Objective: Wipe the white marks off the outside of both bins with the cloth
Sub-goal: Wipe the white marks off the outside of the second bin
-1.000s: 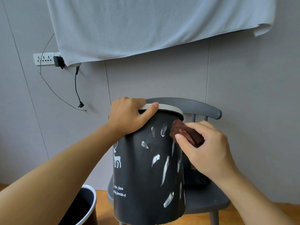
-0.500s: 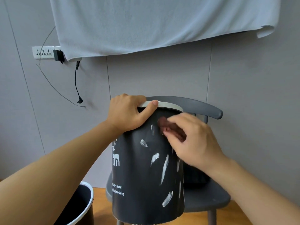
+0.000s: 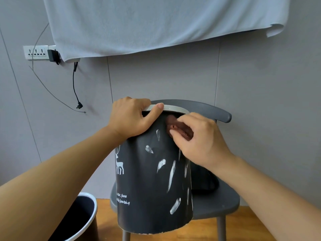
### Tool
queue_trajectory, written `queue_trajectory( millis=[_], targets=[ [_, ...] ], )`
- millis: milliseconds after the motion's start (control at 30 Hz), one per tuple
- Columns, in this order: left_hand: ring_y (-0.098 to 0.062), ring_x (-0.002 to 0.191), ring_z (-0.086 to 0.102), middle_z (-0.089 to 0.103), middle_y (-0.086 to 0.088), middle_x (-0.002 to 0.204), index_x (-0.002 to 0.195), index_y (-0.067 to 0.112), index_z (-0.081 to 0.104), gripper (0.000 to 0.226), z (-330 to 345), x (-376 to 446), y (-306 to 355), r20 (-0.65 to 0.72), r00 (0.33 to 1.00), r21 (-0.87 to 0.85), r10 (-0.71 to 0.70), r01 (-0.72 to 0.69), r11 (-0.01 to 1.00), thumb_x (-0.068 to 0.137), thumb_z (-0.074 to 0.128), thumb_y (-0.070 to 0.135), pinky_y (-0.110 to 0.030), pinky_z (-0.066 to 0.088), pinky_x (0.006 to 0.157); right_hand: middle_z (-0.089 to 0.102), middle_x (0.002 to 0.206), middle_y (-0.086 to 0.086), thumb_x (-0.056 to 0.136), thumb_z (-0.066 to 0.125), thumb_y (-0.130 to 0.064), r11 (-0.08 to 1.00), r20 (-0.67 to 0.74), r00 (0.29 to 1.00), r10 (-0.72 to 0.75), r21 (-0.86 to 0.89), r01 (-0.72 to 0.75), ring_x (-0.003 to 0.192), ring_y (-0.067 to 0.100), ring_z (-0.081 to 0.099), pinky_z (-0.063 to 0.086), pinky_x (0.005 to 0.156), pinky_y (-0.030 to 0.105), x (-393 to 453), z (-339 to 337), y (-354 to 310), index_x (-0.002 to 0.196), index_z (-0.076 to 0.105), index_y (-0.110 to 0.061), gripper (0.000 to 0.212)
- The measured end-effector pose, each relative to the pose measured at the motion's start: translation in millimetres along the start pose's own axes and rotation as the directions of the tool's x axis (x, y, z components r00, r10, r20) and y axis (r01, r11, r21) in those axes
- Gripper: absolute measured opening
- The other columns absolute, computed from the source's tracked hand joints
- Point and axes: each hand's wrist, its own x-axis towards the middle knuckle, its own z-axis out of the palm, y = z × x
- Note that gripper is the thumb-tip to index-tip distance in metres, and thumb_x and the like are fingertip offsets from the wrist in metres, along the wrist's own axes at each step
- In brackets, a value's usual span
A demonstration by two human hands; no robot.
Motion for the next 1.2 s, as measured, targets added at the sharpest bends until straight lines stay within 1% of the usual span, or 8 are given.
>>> queue_trajectory(
  millis=[133,333,467,533,700,867,1067,1200],
  targets=[
    [-0.021,0.045,0.019,0.016,0.002,0.046,0.056,0.016,0.023,0.061,-3,-4,-5,-0.003,1.0,-0.006,-0.007,0.007,1.0,0.094,0.044,0.06,-0.035,0.028,0.044,0.059,0.083,-0.008,0.091,0.066,-0.045,0.992,0.203,0.971,-0.126,0.023,0.123,0.076,0.012,0.055,0.051,0.065,0.038,-24,2,-13,0.092,0.069,-0.02,0.025],
    [-0.022,0.042,0.022,0.017,0.002,0.044,0.056,0.017,0.021,0.061,-4,-3,2,0.03,1.0,0.039,0.002,-0.003,0.999,0.093,0.038,0.062,-0.032,0.024,0.047,0.062,0.083,-0.004,0.088,0.079,-0.034,1.0,-0.028,0.999,0.027,-0.003,-0.027,0.077,0.018,0.058,0.048,0.068,0.033,16,1,-9,0.093,0.073,-0.015,0.021],
    [-0.02,0.041,0.023,0.019,0.001,0.043,0.055,0.017,0.02,0.061,-6,-1,-1,0.061,0.998,0.047,-0.016,0.013,0.999,0.093,0.036,0.063,-0.03,0.018,0.048,0.059,0.081,-0.007,0.089,0.072,-0.038,0.986,0.179,0.97,-0.165,0.007,0.166,0.077,0.014,0.053,0.049,0.065,0.038,-6,9,-26,0.088,0.068,-0.018,0.021],
    [-0.018,0.041,0.023,0.02,0.002,0.043,0.055,0.018,0.021,0.062,-6,-1,-2,0.068,0.998,0.049,-0.015,0.011,0.999,0.094,0.038,0.062,-0.03,0.018,0.048,0.058,0.08,-0.009,0.09,0.067,-0.043,0.981,0.228,0.955,-0.188,0.008,0.192,0.077,0.012,0.051,0.049,0.064,0.038,-6,8,-26,0.087,0.068,-0.02,0.023],
    [-0.021,0.042,0.028,0.024,0.003,0.042,0.054,0.017,0.023,0.061,-3,1,1,0.071,0.997,0.063,-0.01,0.006,0.998,0.094,0.042,0.06,-0.03,0.021,0.05,0.062,0.082,-0.004,0.089,0.078,-0.036,1.0,0.038,0.999,-0.02,-0.002,0.02,0.078,0.019,0.058,0.051,0.069,0.038,16,1,-10,0.091,0.072,-0.015,0.021],
    [-0.017,0.041,0.024,0.02,0.004,0.042,0.054,0.018,0.021,0.062,-4,0,-1,0.054,0.999,0.045,0.003,-0.006,0.999,0.095,0.043,0.059,-0.029,0.02,0.05,0.058,0.081,-0.01,0.089,0.068,-0.044,0.978,0.251,0.946,-0.204,0.019,0.206,0.077,0.013,0.053,0.05,0.064,0.039,-3,0,-18,0.089,0.069,-0.02,0.024],
    [-0.021,0.043,0.033,0.029,0.002,0.042,0.053,0.016,0.028,0.063,1,2,1,0.068,0.997,0.081,-0.02,0.014,0.997,0.095,0.041,0.061,-0.029,0.021,0.05,0.064,0.085,-0.002,0.089,0.078,-0.033,0.998,0.079,0.995,-0.068,0.019,0.067,0.081,0.02,0.059,0.051,0.071,0.042,17,1,-9,0.093,0.074,-0.014,0.019],
    [-0.02,0.041,0.03,0.025,0.003,0.041,0.052,0.018,0.024,0.063,-2,1,-1,0.061,0.998,0.075,-0.019,0.015,0.997,0.096,0.041,0.061,-0.028,0.019,0.049,0.058,0.083,-0.009,0.091,0.07,-0.043,0.972,0.291,0.927,-0.237,0.072,0.225,0.079,0.015,0.054,0.05,0.066,0.041,2,2,-16,0.093,0.072,-0.021,0.022]
  ],
)
